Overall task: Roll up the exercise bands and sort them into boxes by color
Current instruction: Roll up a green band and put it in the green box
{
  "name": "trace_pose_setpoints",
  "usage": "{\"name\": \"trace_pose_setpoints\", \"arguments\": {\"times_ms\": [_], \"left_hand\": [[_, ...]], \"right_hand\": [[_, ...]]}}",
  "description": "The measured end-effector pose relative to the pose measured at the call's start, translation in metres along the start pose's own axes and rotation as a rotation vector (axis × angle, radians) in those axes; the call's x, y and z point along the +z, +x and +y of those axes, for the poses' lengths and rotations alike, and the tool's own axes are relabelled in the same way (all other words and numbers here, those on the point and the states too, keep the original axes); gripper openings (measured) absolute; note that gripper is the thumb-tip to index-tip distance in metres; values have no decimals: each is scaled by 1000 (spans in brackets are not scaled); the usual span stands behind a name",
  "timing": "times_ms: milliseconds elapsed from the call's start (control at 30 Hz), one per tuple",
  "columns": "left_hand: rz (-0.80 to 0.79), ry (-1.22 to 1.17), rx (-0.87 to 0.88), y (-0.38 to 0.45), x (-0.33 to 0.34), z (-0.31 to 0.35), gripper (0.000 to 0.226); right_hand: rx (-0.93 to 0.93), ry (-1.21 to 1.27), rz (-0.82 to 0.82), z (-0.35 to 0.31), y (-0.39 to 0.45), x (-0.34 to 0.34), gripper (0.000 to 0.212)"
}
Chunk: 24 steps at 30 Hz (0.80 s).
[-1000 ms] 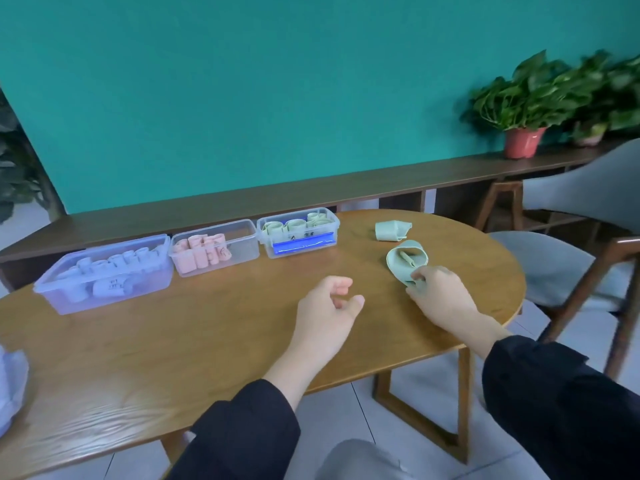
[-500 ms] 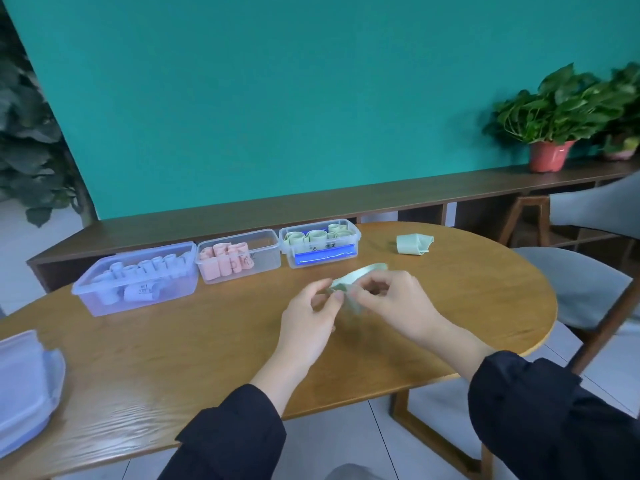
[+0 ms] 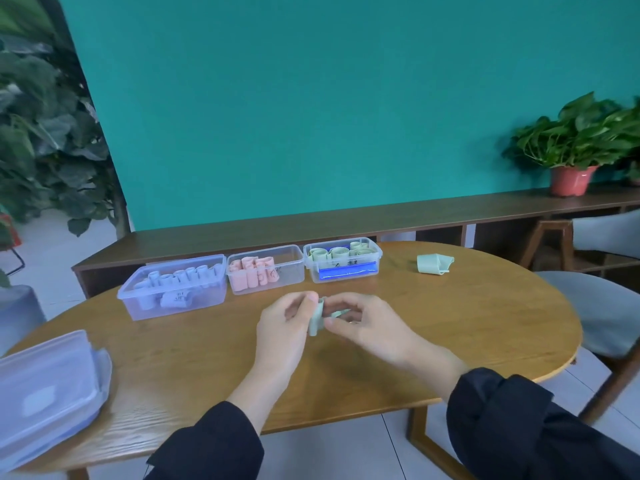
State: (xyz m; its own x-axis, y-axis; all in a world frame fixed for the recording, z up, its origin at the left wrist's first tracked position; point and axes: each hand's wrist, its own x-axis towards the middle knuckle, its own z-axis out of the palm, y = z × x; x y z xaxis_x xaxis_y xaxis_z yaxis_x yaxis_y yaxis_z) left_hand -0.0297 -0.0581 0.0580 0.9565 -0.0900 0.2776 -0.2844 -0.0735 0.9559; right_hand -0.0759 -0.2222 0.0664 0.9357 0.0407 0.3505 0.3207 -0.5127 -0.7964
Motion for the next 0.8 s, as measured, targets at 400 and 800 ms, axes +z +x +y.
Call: {"name": "trace_pose_setpoints", "arguments": {"times_ms": [400, 800], "left_hand": [[-88, 25, 138, -2, -65, 98, 45], [-88, 215, 223, -10, -122, 123, 9]], "right_hand": [[-186, -13, 194, -88, 30, -3, 11], [-140, 288, 19, -137, 38, 15, 27]]}}
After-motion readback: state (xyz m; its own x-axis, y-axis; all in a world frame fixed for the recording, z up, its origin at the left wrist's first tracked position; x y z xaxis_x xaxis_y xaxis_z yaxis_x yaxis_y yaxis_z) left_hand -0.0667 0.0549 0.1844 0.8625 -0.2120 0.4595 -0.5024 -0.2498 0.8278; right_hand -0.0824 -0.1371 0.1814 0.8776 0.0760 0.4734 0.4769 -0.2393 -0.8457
